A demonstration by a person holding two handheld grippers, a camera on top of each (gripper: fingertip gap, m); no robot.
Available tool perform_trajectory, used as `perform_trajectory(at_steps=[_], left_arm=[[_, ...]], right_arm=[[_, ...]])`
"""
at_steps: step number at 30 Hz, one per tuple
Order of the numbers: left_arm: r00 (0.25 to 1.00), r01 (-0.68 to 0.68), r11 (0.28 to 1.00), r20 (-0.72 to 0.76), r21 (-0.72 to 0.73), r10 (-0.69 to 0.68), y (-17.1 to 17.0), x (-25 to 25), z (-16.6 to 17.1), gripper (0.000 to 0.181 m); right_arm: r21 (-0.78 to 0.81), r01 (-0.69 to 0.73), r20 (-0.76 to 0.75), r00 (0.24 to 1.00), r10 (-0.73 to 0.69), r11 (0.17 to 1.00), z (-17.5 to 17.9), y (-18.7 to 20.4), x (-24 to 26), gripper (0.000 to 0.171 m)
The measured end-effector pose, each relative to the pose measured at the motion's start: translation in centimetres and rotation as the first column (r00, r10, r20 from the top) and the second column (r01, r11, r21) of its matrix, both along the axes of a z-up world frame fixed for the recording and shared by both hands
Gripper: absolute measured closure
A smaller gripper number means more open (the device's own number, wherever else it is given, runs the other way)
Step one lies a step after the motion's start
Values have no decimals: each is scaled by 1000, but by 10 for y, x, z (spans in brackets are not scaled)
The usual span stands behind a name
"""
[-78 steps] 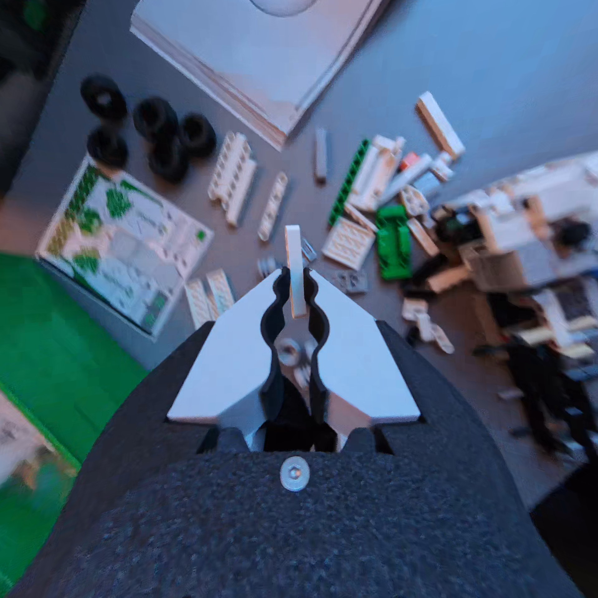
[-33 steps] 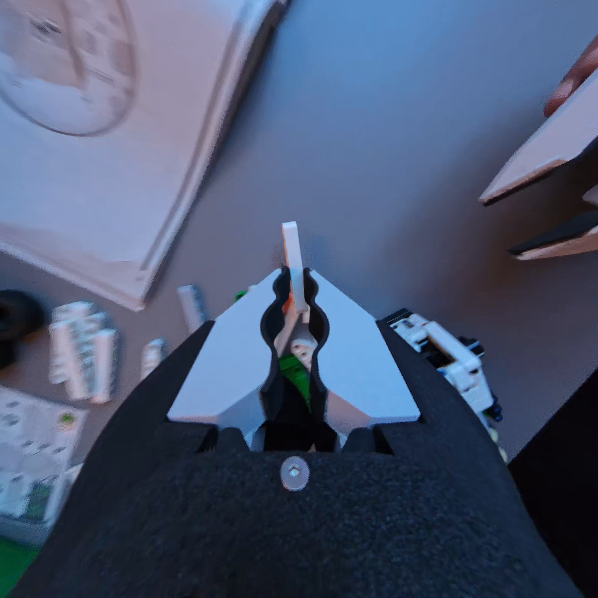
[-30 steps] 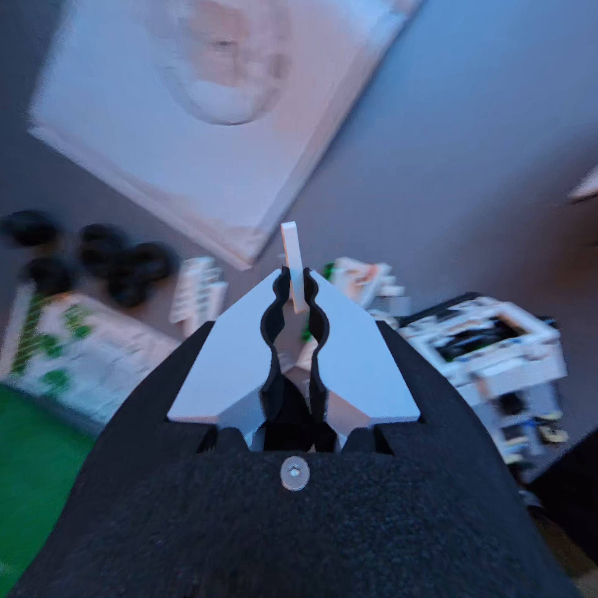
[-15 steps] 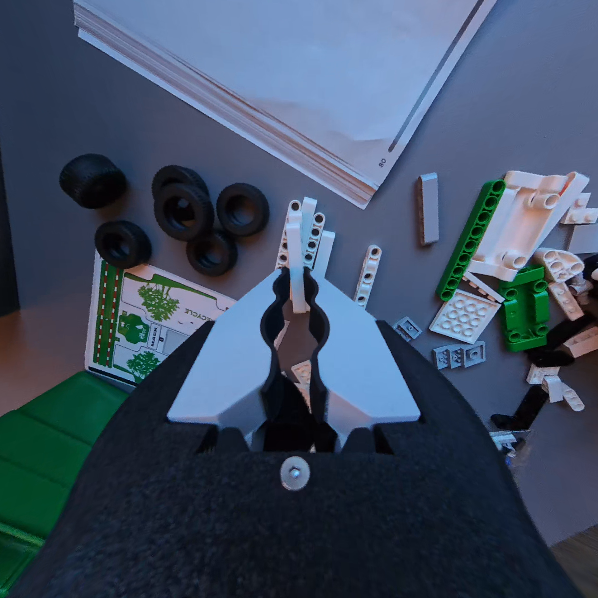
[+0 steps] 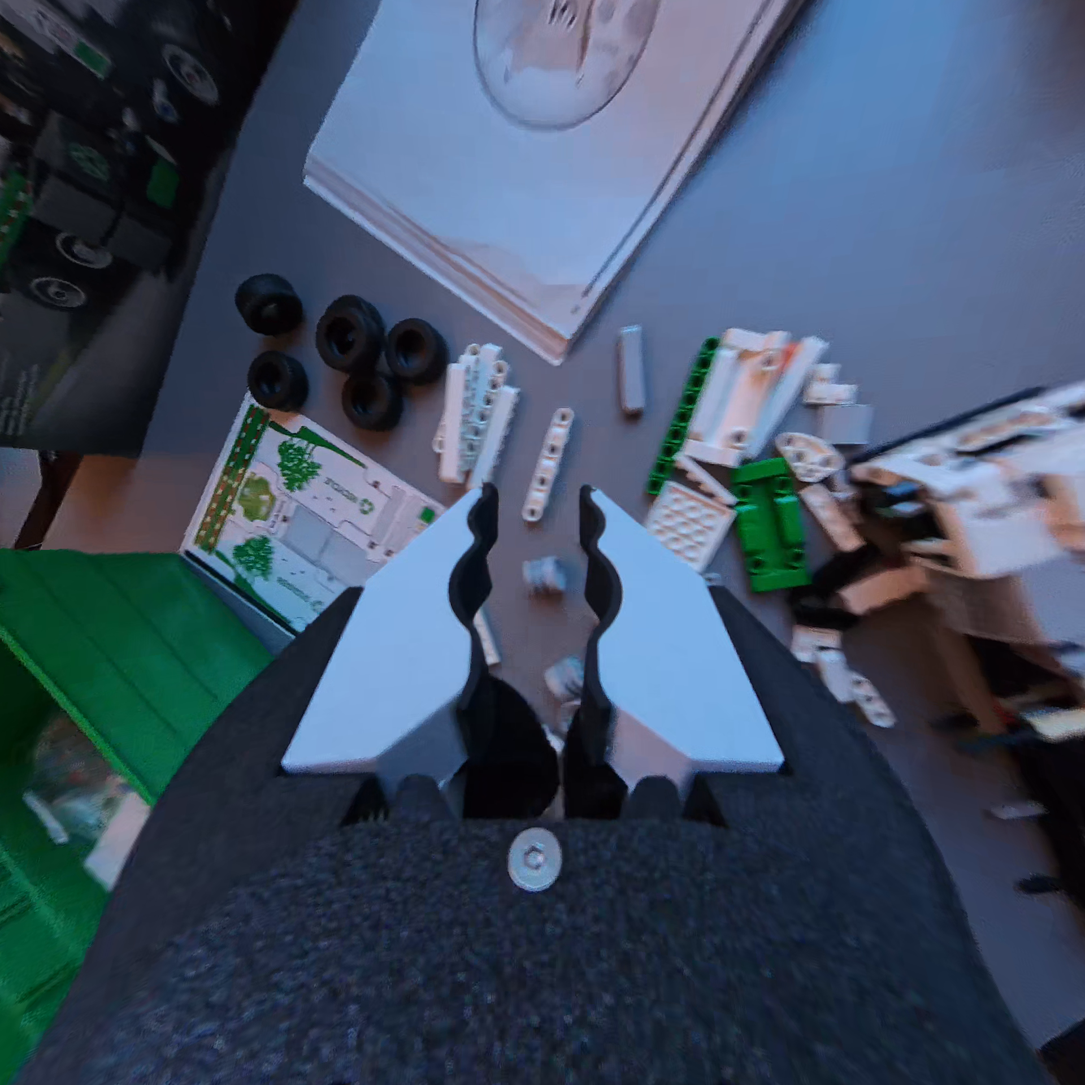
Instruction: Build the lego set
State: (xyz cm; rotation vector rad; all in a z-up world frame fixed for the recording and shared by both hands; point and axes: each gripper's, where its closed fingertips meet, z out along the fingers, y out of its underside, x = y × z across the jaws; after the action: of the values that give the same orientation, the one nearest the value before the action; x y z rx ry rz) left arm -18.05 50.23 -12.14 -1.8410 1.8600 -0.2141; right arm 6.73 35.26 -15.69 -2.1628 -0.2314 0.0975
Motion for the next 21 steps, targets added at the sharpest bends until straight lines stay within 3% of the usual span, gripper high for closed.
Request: perform_trajectory(at_steps=[1, 7, 11, 15, 18, 21], left_arm=[[999, 5, 1000, 45, -4, -5, -14, -4, 5, 155], [978, -6, 997, 207, -81, 23, -83, -37, 14, 160], [973, -67, 996, 215, -55, 77, -93, -62, 11, 160], [962, -90, 991, 248, -95, 111, -98, -74, 6, 160], [960, -111, 987, 244, -112, 136, -97, -82, -1, 160], [951, -124, 982, 267, -141, 158, -97, -83, -5, 160]], right_arm=[[-10, -5, 26, 1000, 5, 1000, -4, 6, 4, 148], [-101, -47, 114, 992, 58, 994, -23, 15, 10, 153], [-111, -56, 145, 987, 72, 992, -31, 14, 10, 168], [-113, -13, 126, 992, 27, 994, -30, 7, 9, 168], [-64, 123, 175, 978, -111, 990, -19, -8, 33, 168], [24, 428, 256, 871, -419, 903, -7, -36, 90, 168]])
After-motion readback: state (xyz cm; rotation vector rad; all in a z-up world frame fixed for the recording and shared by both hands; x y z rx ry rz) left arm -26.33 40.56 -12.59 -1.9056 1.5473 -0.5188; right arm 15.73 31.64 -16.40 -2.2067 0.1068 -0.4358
